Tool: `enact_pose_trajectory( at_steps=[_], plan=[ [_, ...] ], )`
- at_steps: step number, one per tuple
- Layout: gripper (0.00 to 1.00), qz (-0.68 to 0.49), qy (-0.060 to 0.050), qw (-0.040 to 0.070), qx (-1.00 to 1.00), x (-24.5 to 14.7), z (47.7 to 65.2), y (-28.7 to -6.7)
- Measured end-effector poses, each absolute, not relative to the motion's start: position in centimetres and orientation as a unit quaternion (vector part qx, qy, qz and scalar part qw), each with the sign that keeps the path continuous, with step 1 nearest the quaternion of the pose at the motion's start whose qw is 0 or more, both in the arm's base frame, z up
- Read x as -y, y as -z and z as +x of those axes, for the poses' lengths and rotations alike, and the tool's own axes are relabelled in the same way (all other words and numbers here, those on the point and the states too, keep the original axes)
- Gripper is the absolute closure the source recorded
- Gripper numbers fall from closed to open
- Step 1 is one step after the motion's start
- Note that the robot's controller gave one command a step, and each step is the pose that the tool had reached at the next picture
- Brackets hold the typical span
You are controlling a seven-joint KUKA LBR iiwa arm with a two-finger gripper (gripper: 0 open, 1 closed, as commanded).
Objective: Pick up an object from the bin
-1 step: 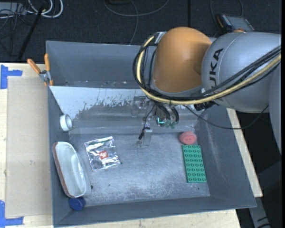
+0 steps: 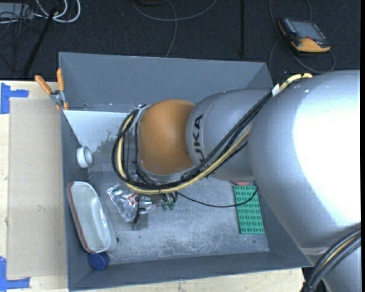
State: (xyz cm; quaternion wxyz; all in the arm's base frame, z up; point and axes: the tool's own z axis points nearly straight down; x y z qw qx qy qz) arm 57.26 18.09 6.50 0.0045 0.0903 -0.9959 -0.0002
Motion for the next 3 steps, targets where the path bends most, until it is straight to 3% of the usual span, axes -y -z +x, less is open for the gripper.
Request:
enact_pose_trajectory(
  at_steps=[1, 2, 3],
  plan=[
    [0.00, 0.082, -0.001, 0.000, 0.997, -14.7, 57.2, -10.1],
    [0.00, 0.063, 0.001, 0.000, 0.998, -16.5, 56.3, -11.0],
    [0.00, 0.128, 0.000, 0.002, 0.992, -16.8, 57.2, -6.8]
  ],
)
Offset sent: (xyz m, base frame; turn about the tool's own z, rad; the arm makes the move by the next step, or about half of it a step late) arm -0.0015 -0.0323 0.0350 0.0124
